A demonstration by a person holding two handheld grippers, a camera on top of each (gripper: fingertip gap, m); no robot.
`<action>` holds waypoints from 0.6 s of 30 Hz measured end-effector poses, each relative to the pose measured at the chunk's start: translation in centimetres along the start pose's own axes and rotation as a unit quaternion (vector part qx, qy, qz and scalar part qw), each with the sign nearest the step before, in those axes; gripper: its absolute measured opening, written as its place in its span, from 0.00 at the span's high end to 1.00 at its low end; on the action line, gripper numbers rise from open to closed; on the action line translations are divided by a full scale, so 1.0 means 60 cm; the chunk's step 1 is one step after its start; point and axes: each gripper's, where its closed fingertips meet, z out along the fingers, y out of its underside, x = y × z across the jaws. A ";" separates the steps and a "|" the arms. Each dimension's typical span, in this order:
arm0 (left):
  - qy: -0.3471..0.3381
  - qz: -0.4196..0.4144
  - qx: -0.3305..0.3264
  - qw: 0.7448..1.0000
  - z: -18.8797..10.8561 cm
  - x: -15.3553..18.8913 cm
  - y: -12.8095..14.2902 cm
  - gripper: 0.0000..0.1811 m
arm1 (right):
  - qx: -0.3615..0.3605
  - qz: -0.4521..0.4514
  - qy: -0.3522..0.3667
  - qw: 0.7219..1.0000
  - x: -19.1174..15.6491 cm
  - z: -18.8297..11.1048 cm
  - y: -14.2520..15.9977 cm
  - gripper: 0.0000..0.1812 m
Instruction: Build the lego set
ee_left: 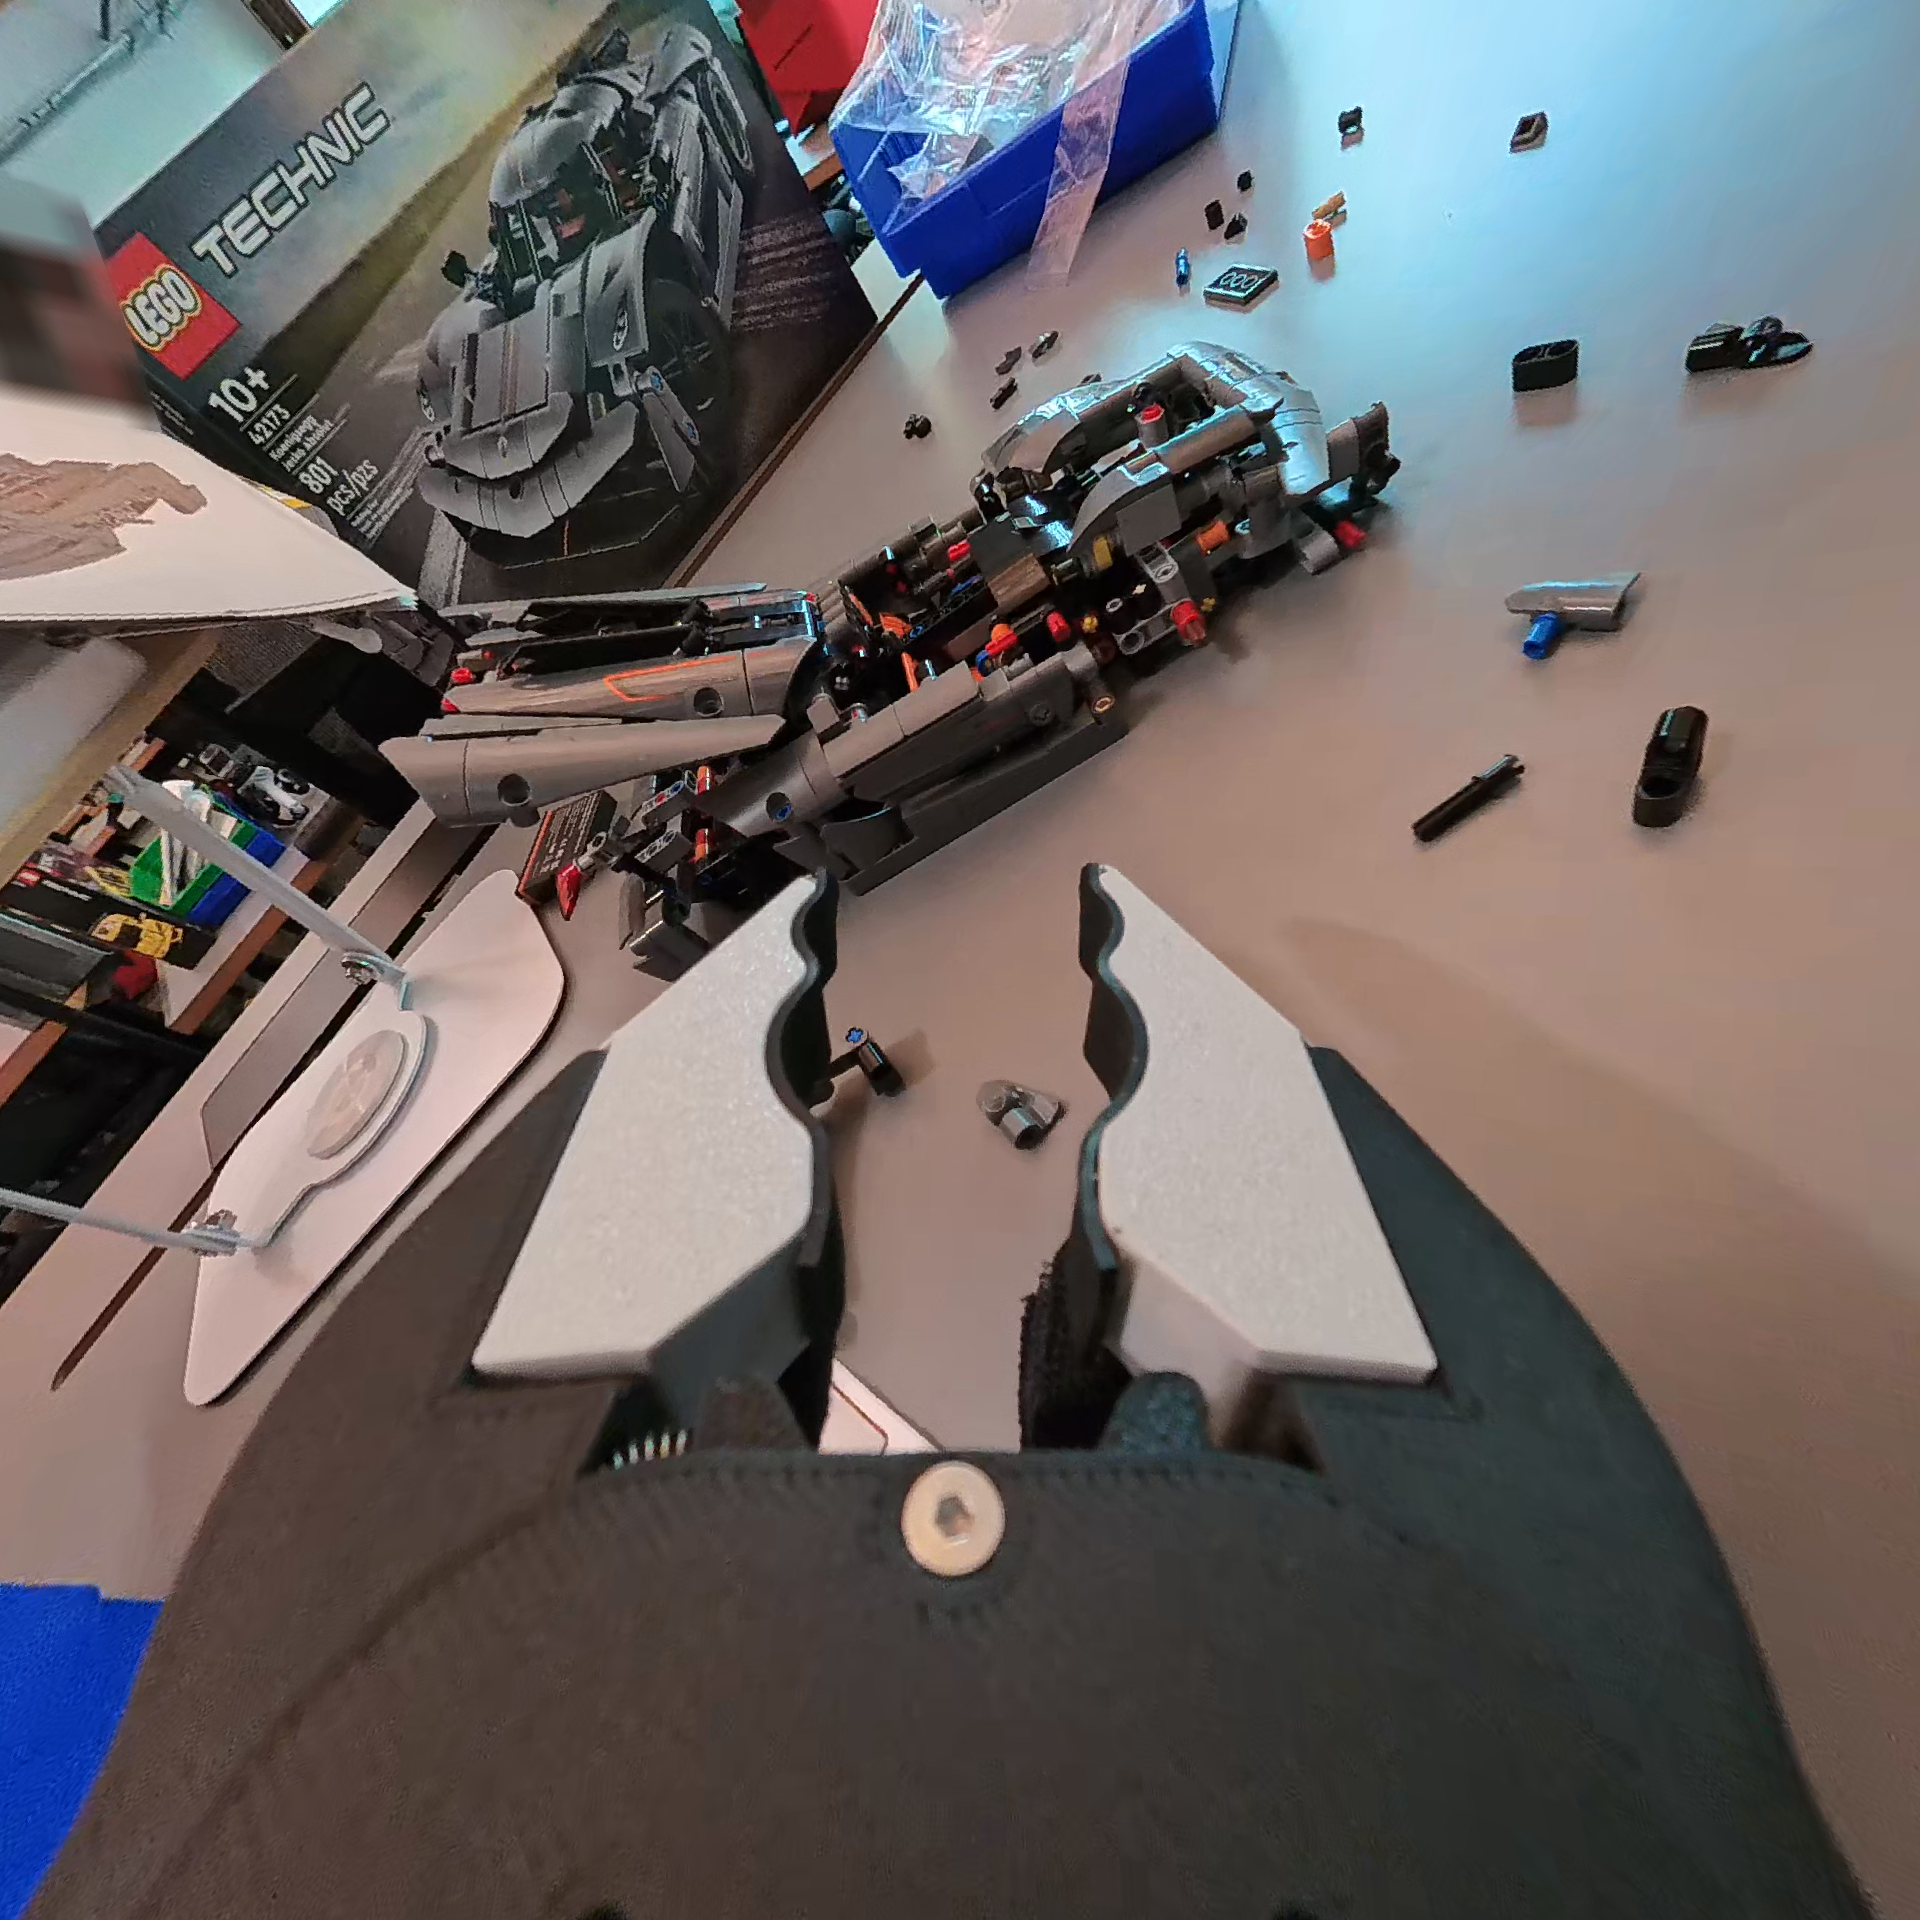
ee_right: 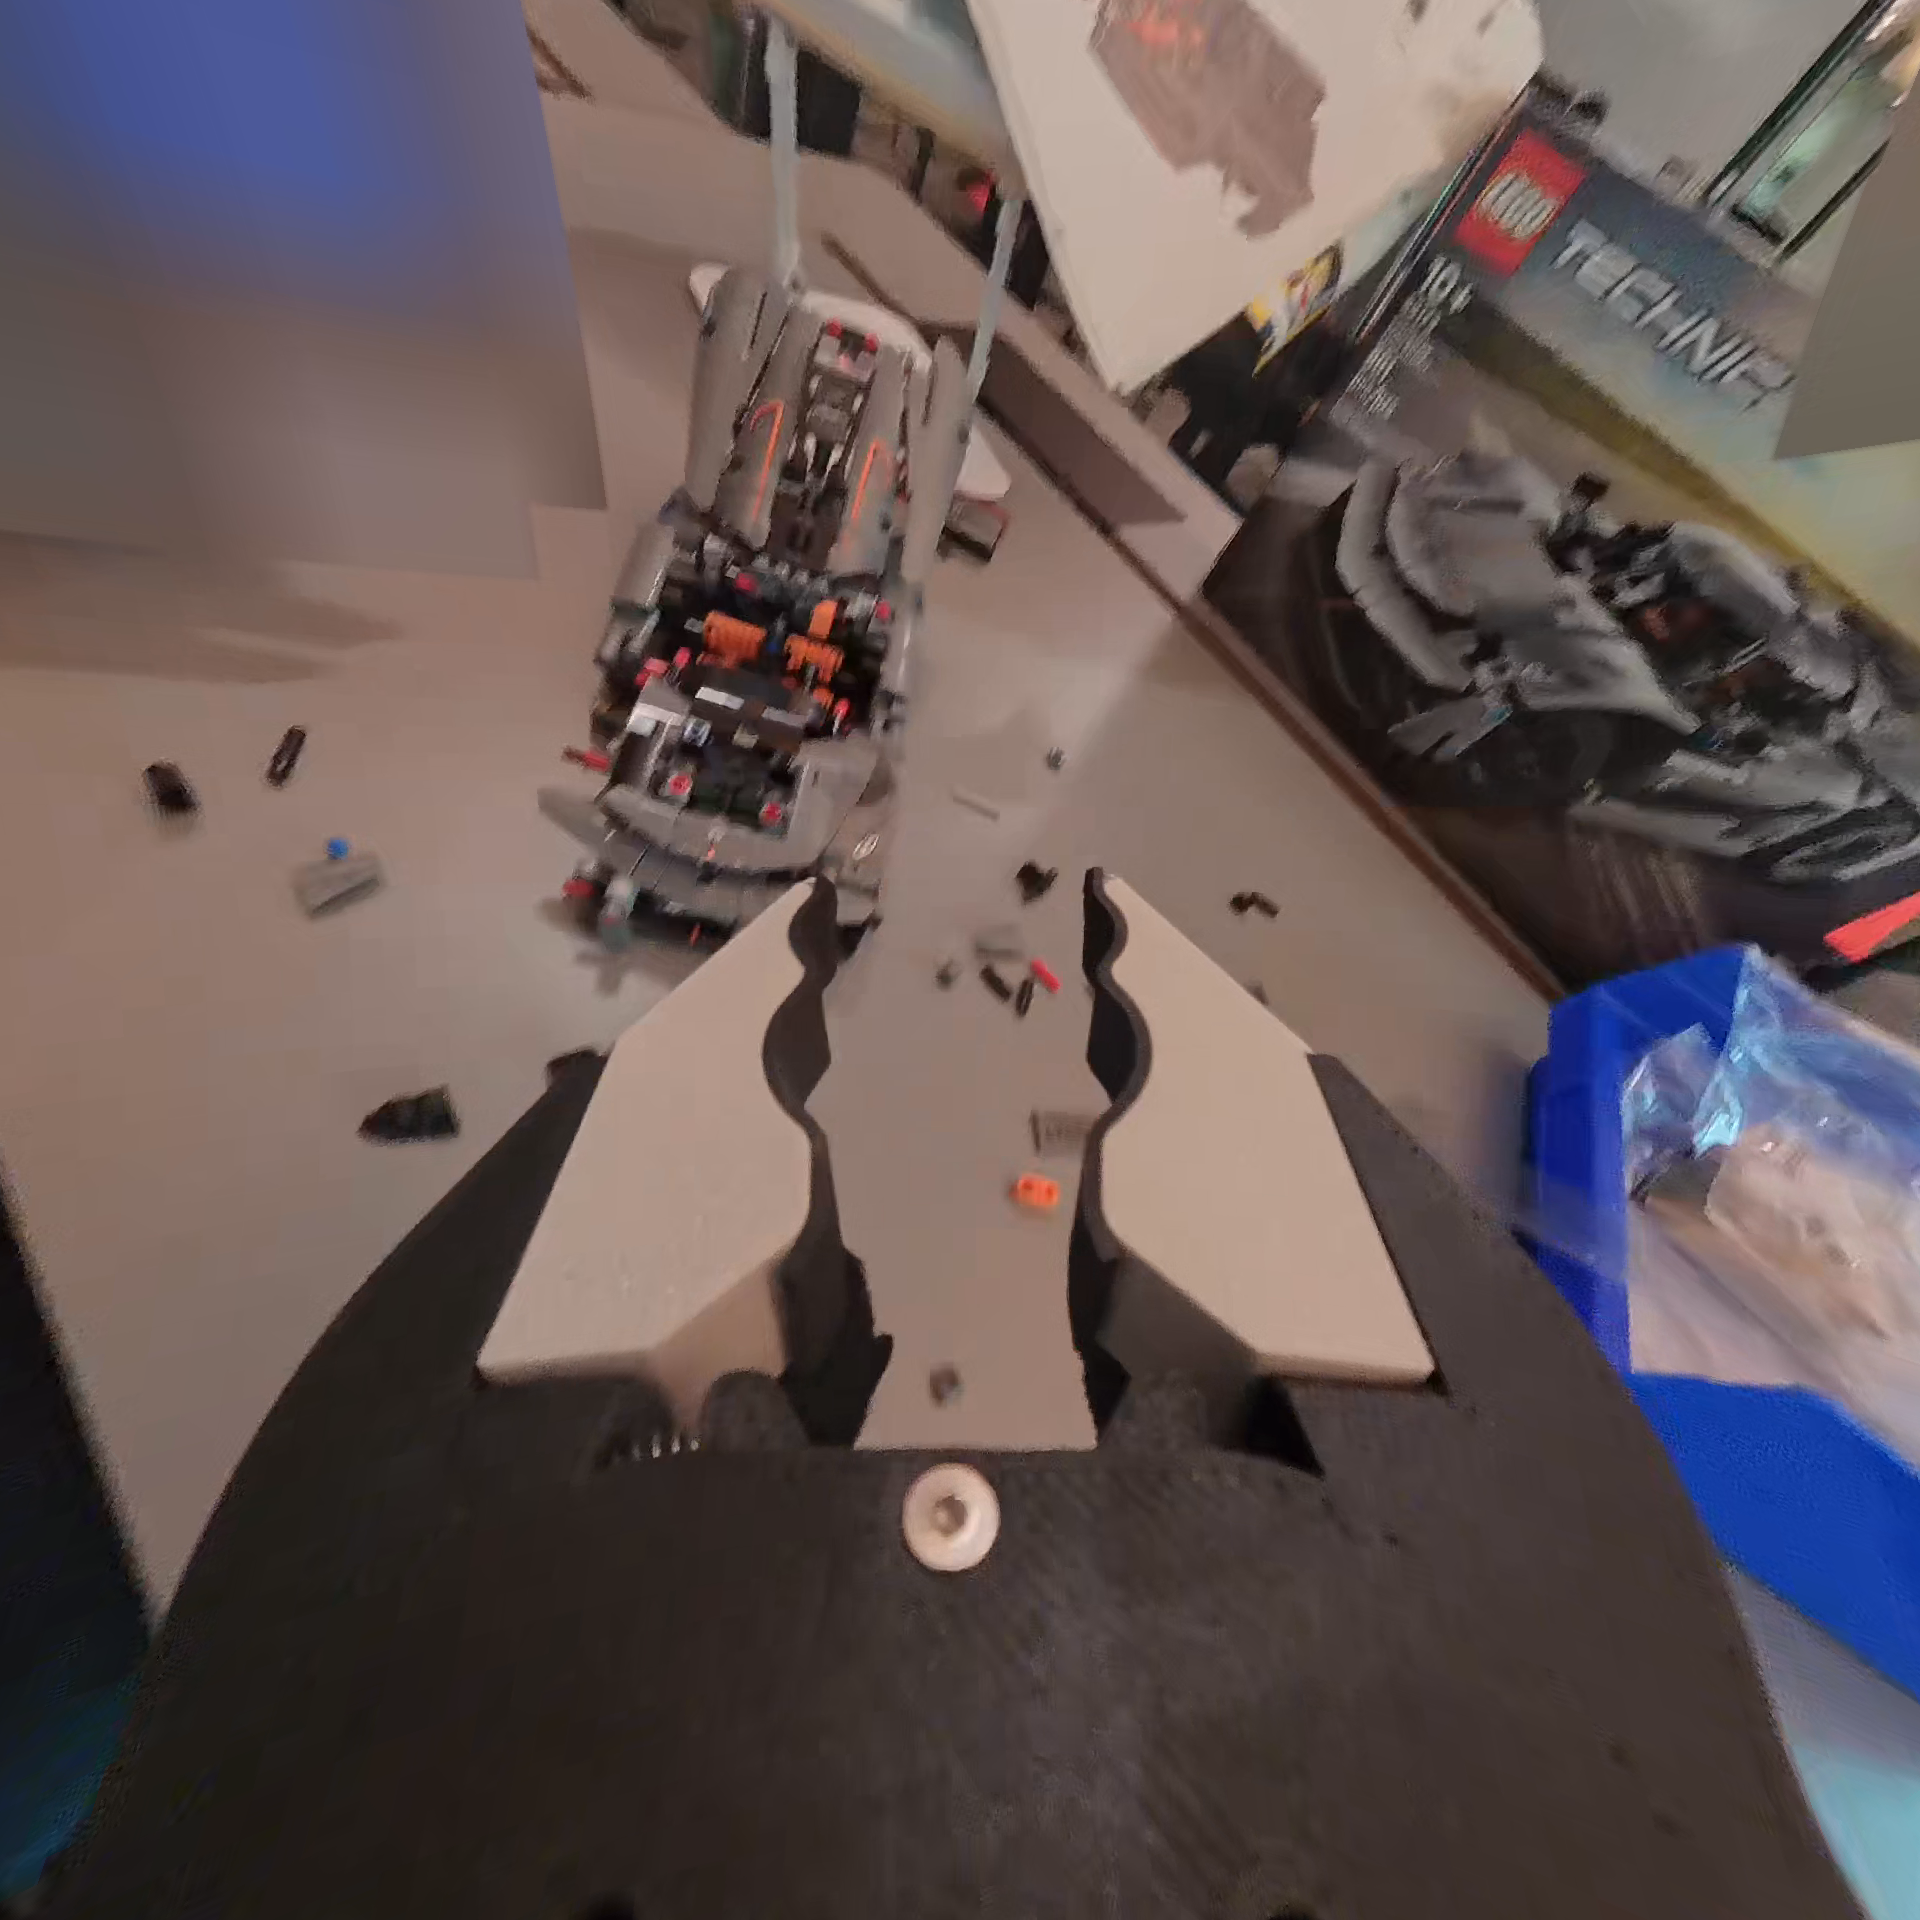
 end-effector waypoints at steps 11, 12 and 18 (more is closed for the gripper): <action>-0.005 -0.008 -0.010 1.000 0.003 -0.006 0.007 0.76 | -0.123 0.033 -0.174 0.977 -0.154 -0.006 0.105 0.81; -0.004 -0.007 -0.012 1.000 0.003 -0.005 0.008 0.76 | -0.127 0.034 -0.184 0.974 -0.168 -0.001 0.111 0.82; 0.001 -0.001 -0.017 1.000 0.006 0.001 0.010 0.76 | -0.152 0.044 -0.231 0.960 -0.239 0.023 0.141 0.81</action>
